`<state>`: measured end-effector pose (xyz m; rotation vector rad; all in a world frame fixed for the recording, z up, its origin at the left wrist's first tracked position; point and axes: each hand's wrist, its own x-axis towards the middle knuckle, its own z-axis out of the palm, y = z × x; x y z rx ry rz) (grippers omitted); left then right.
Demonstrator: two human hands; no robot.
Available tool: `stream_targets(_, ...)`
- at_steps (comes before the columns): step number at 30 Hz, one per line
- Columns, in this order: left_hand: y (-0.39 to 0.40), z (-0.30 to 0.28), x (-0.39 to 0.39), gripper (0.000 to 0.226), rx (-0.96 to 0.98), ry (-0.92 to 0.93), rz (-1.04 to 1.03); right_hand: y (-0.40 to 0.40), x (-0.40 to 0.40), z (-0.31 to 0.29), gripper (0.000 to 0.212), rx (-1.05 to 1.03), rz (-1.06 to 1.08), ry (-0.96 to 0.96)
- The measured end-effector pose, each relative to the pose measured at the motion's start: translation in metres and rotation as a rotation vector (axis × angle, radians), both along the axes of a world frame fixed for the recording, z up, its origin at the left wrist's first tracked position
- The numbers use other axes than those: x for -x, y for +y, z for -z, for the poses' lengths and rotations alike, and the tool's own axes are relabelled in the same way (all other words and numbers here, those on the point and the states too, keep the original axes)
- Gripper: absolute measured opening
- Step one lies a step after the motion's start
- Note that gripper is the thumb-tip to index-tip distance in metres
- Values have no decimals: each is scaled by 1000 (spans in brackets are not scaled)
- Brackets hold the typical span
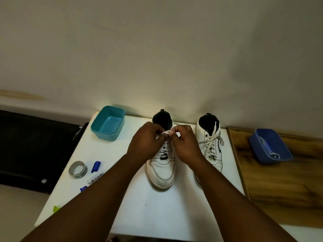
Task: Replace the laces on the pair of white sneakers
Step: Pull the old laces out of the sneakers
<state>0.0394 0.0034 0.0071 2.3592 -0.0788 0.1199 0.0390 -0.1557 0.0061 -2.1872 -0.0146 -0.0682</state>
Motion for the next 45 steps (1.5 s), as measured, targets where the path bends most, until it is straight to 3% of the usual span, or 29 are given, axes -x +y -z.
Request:
stream_targets(3, -5, -1, 0, 17, -3, 14, -3, 4, 4, -10, 18, -402, 101, 247)
stream_targets(4, -6, -3, 1, 17, 66, 43, -23, 4, 4, -10, 19, -441, 102, 300)
stream_targets(5, -7, -5, 1, 18, 187, 84, -51, 4, 4, -12, 19, -427, 97, 319)
stream_targets(8, -10, -22, 4, 29, 589, 247, -131, 3, 3, -8, 28, -129, -8, 176)
stream_targets(11, -10, -41, 3, 31, 782, 348, -167, 4, 4, -5, 24, -11, -106, 151)
stream_targets(14, -7, -53, 2, 35, 917, 422, -149, 6, 8, -15, 11, -226, -74, 166)
stream_targets(16, -1, -59, 1, 35, 1008, 442, -157, 4, 9, -26, 17, -482, 4, 212)
stream_targets(22, 31, -59, -6, 33, 1063, 416, -352, -26, -1, -31, 3, -1041, 555, 148)
stream_targets(26, 42, -41, -4, 34, 779, 354, -534, -42, -3, -37, 13, -1094, 783, -2)
stream_targets(28, 41, -38, -1, 29, 795, 327, -605, -44, -2, -40, 19, -1030, 840, -92)
stream_targets(32, 43, -54, 0, 36, 1467, 325, -722, -52, 1, -53, 16, -1076, 898, -226)
stream_targets(34, 47, -60, -3, 49, 1617, 265, -728, -56, 2, -58, 8, -1144, 910, -294)
stream_targets(36, 49, -61, -4, 50, 1572, 202, -775, -56, 5, -60, 16, -1133, 909, -374)
stream_targets(41, 49, -52, 1, 53, 1193, 195, -822, -50, 12, -74, 25, -983, 805, -518)
stream_targets(43, 52, -42, 4, 52, 918, 197, -726, -49, 12, -75, 16, -788, 760, -537)
stream_targets(45, 53, -32, 11, 34, 535, 159, -609, -50, 11, -66, 12, -432, 693, -377)
